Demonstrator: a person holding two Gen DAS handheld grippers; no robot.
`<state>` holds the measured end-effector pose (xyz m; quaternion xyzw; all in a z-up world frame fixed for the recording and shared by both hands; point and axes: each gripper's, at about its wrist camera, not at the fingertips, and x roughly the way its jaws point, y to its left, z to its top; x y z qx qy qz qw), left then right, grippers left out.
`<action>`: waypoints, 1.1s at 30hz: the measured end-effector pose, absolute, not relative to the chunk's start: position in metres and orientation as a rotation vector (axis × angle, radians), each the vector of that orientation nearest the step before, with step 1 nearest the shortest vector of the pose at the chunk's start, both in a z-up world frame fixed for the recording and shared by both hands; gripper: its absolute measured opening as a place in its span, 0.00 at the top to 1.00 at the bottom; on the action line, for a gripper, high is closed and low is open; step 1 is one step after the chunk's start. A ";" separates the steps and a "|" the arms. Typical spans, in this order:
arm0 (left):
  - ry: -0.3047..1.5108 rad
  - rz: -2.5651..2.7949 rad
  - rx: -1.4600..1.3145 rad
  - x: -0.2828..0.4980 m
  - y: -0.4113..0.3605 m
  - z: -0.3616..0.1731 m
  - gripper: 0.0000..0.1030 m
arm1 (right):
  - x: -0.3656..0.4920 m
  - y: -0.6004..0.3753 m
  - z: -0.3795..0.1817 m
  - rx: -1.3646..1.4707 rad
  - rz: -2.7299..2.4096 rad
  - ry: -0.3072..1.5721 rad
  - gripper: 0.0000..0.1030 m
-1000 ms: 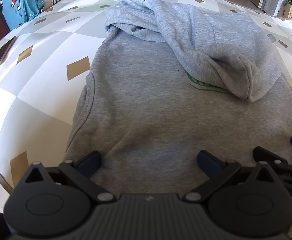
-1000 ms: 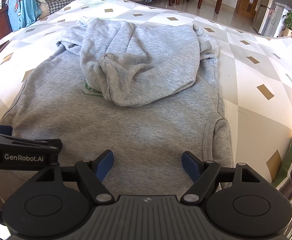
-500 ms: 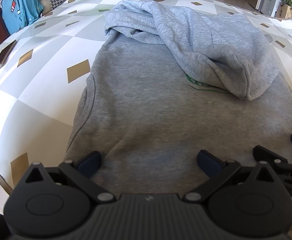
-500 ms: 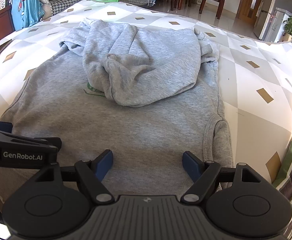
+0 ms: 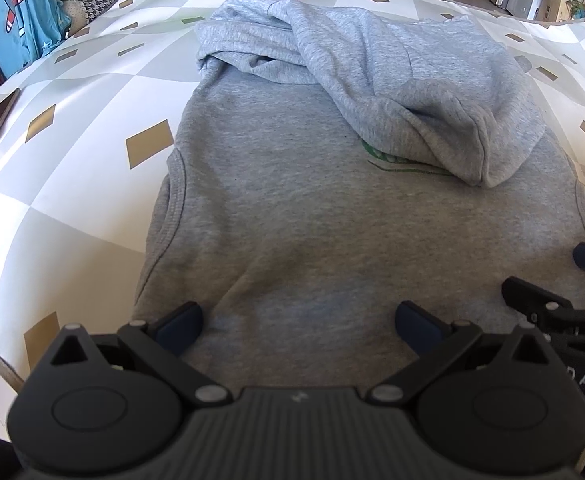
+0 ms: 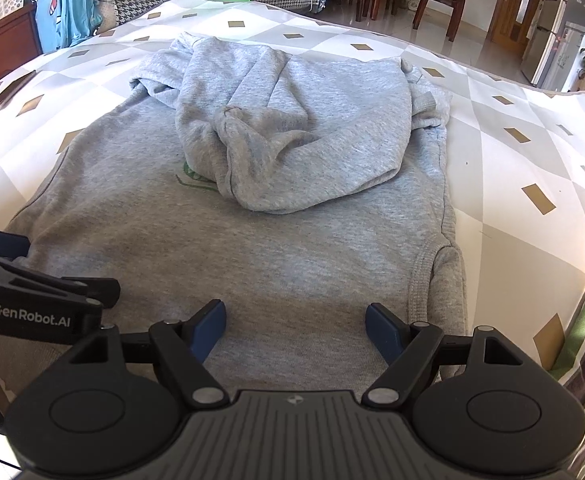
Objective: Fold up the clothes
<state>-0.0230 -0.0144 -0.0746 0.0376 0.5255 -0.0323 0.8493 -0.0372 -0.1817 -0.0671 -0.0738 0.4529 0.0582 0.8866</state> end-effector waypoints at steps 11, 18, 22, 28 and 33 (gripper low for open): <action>1.144 -0.141 0.072 -0.024 -0.002 -0.068 0.00 | -0.036 -0.209 -0.047 0.047 0.104 0.970 0.26; 1.173 -0.158 -0.051 -0.019 0.022 -0.060 0.00 | -0.035 -0.245 -0.041 0.192 0.010 0.999 0.26; 1.186 -0.152 -0.161 -0.014 0.043 -0.054 0.00 | -0.038 -0.258 -0.044 0.253 -0.009 1.025 0.26; 1.199 -0.151 -0.294 -0.012 0.071 -0.050 0.00 | -0.045 -0.270 -0.043 0.342 0.014 1.038 0.26; 1.237 -0.118 -0.392 -0.014 0.092 -0.056 0.00 | -0.047 -0.282 -0.041 0.455 0.039 1.055 0.26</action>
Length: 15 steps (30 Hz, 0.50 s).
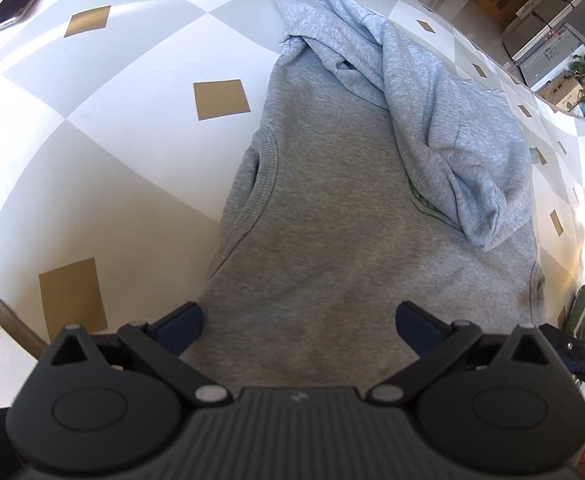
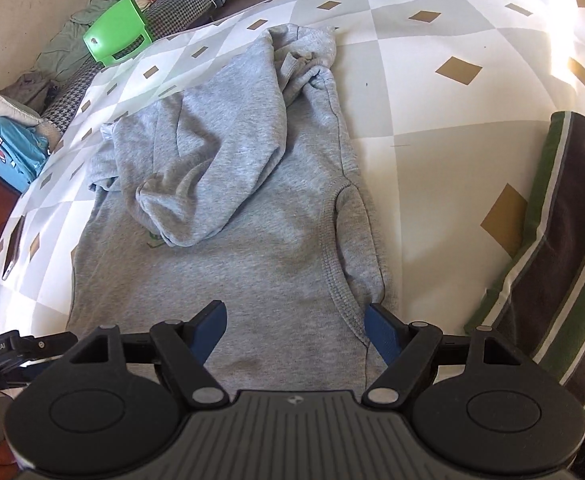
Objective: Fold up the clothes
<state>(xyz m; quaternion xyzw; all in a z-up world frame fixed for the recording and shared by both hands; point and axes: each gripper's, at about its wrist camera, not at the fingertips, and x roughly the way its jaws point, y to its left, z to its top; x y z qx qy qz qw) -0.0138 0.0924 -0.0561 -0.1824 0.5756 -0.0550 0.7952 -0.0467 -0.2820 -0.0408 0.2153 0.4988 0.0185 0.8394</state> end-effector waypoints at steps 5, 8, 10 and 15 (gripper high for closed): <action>1.299 -0.107 -0.456 -0.014 0.100 -0.072 0.00 | -0.047 -0.305 -0.046 0.632 0.052 1.092 0.26; 1.296 -0.107 -0.450 -0.014 0.098 -0.073 0.00 | -0.049 -0.317 -0.050 0.716 0.042 1.098 0.26; 1.293 -0.106 -0.453 -0.014 0.098 -0.073 0.00 | -0.050 -0.323 -0.052 0.742 0.023 1.107 0.26; 1.291 -0.104 -0.438 -0.014 0.095 -0.072 0.00 | -0.053 -0.334 -0.054 0.778 -0.002 1.088 0.26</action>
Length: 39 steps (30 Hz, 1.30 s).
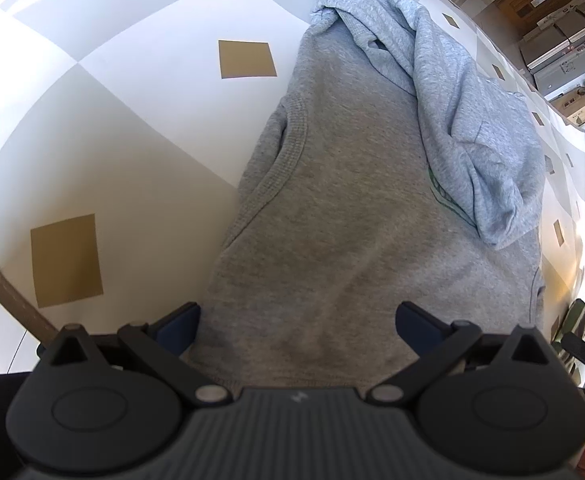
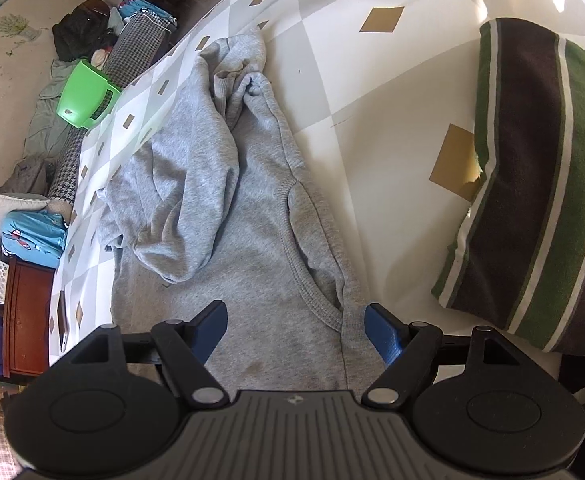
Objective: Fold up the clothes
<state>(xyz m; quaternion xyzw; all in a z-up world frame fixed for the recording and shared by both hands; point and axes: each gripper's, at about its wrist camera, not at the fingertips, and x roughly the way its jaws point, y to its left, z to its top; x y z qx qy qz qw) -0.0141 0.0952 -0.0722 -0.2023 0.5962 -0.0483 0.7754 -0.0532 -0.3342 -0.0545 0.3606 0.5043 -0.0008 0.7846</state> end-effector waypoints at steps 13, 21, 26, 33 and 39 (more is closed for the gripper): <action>1.277 -0.143 -0.457 -0.011 0.086 -0.074 0.00 | -0.055 -0.314 -0.064 0.698 0.058 1.094 0.25; 1.254 -0.228 -0.511 -0.009 0.074 -0.077 0.00 | -0.051 -0.294 -0.073 0.756 0.173 1.084 0.27; 1.232 -0.289 -0.496 -0.009 0.058 -0.078 0.00 | -0.049 -0.278 -0.074 0.735 0.209 1.064 0.27; 1.206 -0.284 -0.460 -0.010 0.049 -0.077 0.00 | -0.047 -0.277 -0.076 0.749 0.206 1.068 0.28; 1.211 -0.268 -0.451 -0.010 0.047 -0.077 0.00 | -0.046 -0.273 -0.074 0.699 0.219 1.078 0.28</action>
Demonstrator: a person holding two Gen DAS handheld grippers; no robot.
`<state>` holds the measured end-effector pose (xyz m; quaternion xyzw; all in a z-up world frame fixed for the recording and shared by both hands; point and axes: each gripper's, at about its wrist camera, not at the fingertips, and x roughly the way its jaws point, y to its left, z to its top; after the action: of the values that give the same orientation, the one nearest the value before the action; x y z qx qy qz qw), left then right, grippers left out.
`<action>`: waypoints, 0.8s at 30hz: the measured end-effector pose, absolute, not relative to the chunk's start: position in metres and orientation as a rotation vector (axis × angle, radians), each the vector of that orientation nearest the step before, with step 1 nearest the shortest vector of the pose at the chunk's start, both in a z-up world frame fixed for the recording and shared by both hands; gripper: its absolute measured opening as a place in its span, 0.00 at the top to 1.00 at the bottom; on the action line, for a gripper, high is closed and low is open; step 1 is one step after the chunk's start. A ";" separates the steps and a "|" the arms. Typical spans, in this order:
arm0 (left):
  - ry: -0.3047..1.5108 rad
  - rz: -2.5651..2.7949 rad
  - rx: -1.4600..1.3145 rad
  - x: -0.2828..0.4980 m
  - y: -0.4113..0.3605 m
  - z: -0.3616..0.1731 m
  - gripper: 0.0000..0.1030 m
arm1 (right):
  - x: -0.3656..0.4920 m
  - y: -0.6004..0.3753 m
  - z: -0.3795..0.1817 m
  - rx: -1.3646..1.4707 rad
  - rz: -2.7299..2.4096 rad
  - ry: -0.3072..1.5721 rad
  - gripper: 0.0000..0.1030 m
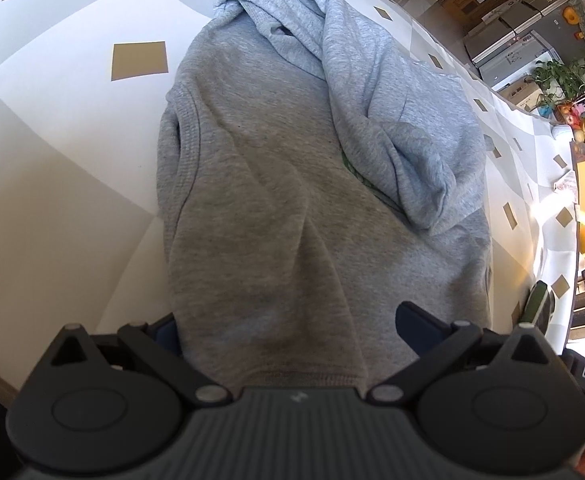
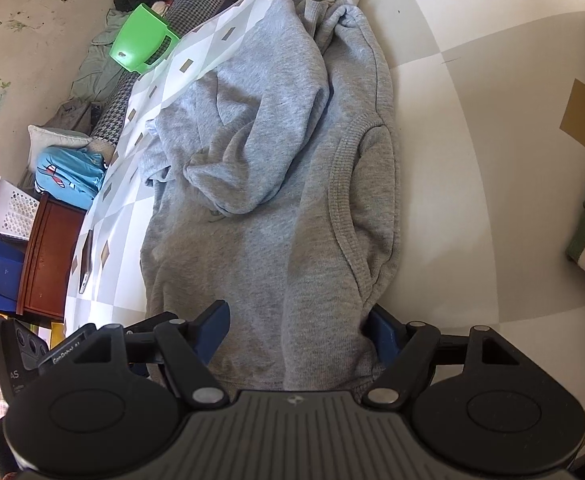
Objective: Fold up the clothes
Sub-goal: 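Grasp the grey sweatshirt hem with both grippers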
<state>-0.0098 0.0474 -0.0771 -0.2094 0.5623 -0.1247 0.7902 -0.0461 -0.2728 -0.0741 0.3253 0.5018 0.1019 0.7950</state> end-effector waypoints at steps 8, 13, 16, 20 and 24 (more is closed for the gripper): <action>1.218 -0.249 -0.429 -0.009 0.044 -0.078 0.00 | -0.047 -0.267 -0.073 0.640 0.242 1.074 0.25; 1.205 -0.246 -0.376 -0.010 0.037 -0.077 0.00 | -0.046 -0.261 -0.072 0.594 0.257 1.074 0.22; 1.195 -0.239 -0.359 -0.010 0.036 -0.077 0.00 | -0.045 -0.255 -0.070 0.544 0.267 1.071 0.23; 1.178 -0.235 -0.305 -0.011 0.030 -0.076 0.01 | -0.044 -0.245 -0.068 0.447 0.270 1.065 0.44; 1.149 -0.217 -0.189 -0.014 0.019 -0.072 0.17 | -0.044 -0.241 -0.068 0.400 0.262 1.070 0.66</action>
<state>-0.0145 0.0187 -0.0718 -0.0889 0.5415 -0.1025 0.8297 -0.0438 -0.2412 -0.0680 0.1887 0.5049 0.1235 0.8332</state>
